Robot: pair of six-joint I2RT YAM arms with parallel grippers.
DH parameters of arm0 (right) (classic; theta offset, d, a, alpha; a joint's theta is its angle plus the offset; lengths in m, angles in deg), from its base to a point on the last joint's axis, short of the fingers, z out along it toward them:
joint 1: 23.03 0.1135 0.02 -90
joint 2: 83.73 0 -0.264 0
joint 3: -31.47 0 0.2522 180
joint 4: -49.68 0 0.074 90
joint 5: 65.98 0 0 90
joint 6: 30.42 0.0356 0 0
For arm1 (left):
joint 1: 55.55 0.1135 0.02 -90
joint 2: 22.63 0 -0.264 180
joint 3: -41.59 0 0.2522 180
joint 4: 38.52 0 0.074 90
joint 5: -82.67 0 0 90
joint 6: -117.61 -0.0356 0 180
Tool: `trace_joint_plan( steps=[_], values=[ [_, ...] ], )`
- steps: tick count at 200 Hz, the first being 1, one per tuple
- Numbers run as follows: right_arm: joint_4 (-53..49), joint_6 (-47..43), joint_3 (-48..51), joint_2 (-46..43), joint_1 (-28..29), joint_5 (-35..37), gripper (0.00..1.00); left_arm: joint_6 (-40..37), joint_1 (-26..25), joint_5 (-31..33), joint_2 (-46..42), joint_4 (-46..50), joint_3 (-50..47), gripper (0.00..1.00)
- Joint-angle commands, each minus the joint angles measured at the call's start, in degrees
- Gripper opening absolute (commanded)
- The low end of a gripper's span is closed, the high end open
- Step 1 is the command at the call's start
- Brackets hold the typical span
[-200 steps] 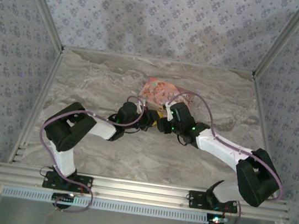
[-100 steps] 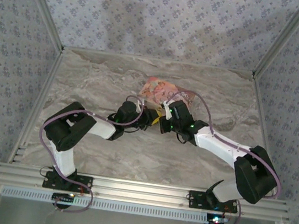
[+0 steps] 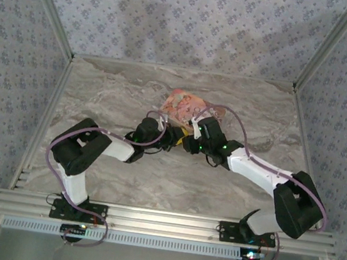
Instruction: Unlock the padlock with the key
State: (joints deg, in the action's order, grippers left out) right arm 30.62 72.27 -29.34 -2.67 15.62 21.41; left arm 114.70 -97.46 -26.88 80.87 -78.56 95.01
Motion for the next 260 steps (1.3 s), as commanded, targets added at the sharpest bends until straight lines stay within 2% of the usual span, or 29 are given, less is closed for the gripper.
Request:
trace_joint_plan(
  steps=[1,81,106,139,163,219,260],
  values=[
    [-0.3,1.7,1.9,-3.5,-0.1,-0.4,0.35,-1.2,-0.3,-1.3,-2.3,-4.0,-0.8,0.00],
    [0.2,7.0,8.7,-10.5,-0.2,-1.3,0.35,-10.1,-0.7,-0.7,-4.1,6.4,-4.7,0.02],
    [1.1,9.1,10.8,-10.7,-0.2,-2.0,0.36,-14.1,-1.2,-0.1,-5.7,13.1,-4.2,0.05],
    [3.3,12.1,13.0,-9.9,-0.4,-2.9,0.42,-22.2,-1.7,1.9,-8.8,25.6,-1.8,0.07],
    [4.5,13.5,13.5,-8.6,-1.1,-3.0,0.43,-26.7,-2.3,4.2,-10.2,33.6,0.0,0.13],
    [4.9,13.5,11.5,-4.4,-5.5,-4.2,0.40,-30.6,-3.1,6.9,-10.8,38.7,1.1,0.23],
    [4.4,12.6,7.8,-1.2,-9.2,-4.0,0.39,-31.3,-3.3,7.9,-11.6,39.0,0.6,0.29]
  ],
)
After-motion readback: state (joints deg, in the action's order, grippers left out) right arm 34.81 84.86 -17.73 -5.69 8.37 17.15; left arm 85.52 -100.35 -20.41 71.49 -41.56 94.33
